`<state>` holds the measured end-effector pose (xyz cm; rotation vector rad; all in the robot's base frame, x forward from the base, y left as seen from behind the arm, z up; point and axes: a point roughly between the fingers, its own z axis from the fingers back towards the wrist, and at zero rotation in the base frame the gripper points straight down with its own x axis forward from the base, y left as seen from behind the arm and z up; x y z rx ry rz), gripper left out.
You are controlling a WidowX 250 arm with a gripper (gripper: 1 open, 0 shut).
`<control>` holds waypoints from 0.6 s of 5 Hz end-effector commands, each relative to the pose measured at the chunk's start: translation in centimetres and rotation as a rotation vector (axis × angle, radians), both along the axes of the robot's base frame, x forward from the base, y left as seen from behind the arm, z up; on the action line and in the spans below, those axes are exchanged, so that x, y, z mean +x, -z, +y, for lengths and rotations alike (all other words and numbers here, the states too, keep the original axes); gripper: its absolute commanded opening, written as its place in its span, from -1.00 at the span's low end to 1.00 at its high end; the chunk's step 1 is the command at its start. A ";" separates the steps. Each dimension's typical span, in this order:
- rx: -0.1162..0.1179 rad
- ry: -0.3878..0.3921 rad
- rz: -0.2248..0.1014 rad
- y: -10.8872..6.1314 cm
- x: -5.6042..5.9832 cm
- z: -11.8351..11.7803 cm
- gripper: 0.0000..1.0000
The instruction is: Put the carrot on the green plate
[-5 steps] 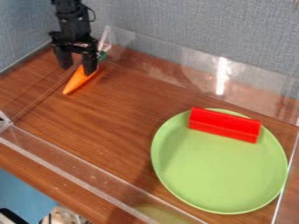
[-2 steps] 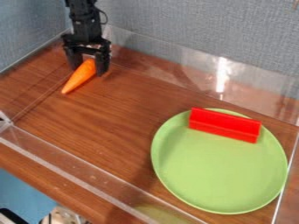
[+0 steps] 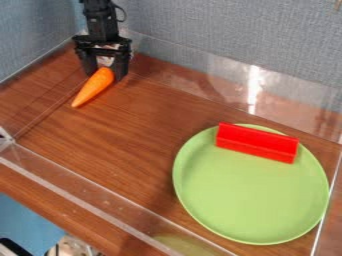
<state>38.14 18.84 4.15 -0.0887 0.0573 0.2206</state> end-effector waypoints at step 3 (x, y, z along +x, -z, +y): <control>-0.016 -0.076 -0.045 0.0 -1.0 1.2 -1.00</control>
